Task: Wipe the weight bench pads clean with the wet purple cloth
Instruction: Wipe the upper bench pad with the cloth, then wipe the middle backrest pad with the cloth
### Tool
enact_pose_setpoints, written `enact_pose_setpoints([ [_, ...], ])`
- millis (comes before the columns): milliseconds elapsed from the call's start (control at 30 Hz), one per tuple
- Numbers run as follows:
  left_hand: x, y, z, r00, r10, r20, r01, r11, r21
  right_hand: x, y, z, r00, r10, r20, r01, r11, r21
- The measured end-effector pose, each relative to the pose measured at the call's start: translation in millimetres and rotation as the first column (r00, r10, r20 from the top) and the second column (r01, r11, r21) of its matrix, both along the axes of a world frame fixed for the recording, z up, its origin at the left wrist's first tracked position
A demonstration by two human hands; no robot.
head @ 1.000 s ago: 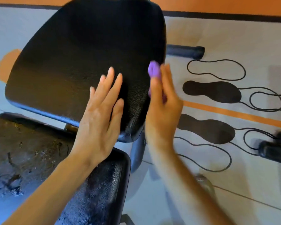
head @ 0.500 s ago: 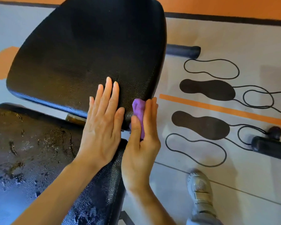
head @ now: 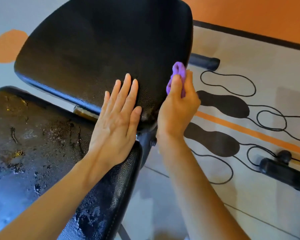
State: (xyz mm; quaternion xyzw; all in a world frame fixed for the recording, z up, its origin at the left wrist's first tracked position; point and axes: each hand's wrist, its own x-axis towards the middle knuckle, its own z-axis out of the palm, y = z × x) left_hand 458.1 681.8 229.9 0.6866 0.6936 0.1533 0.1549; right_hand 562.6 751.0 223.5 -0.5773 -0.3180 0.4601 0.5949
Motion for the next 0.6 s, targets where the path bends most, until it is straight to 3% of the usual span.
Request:
enact_pose_setpoints([
  [100,-0.7,0.5,1.7,1.000,0.010,0.000,-0.010,1.000,-0.020,16.9,6.5,2.3,0.988,0.089,0.123,-0.094,0.995,0.033],
  [233,-4.7,-6.5,10.4,0.993,0.070,0.099,-0.067,0.997,-0.039,23.8,-45.6,2.4,0.948,0.223,0.228,-0.244,0.968,0.068],
  [367,-27.3,-45.9,18.3,0.983,0.159,0.092,-0.159,0.987,-0.013,27.6,-94.0,8.4,0.876,0.329,0.353,-0.387,0.916,0.105],
  [500,-57.3,-103.0,24.9,0.981,0.195,0.016,-0.194,0.980,-0.039,21.4,-111.5,16.4,0.768,0.364,0.527,-0.504,0.851,0.146],
  [600,-78.1,-142.4,26.3,0.971,0.232,-0.056,-0.235,0.970,-0.062,5.8,-117.6,9.5,0.609,0.442,0.659,-0.654,0.750,0.102],
])
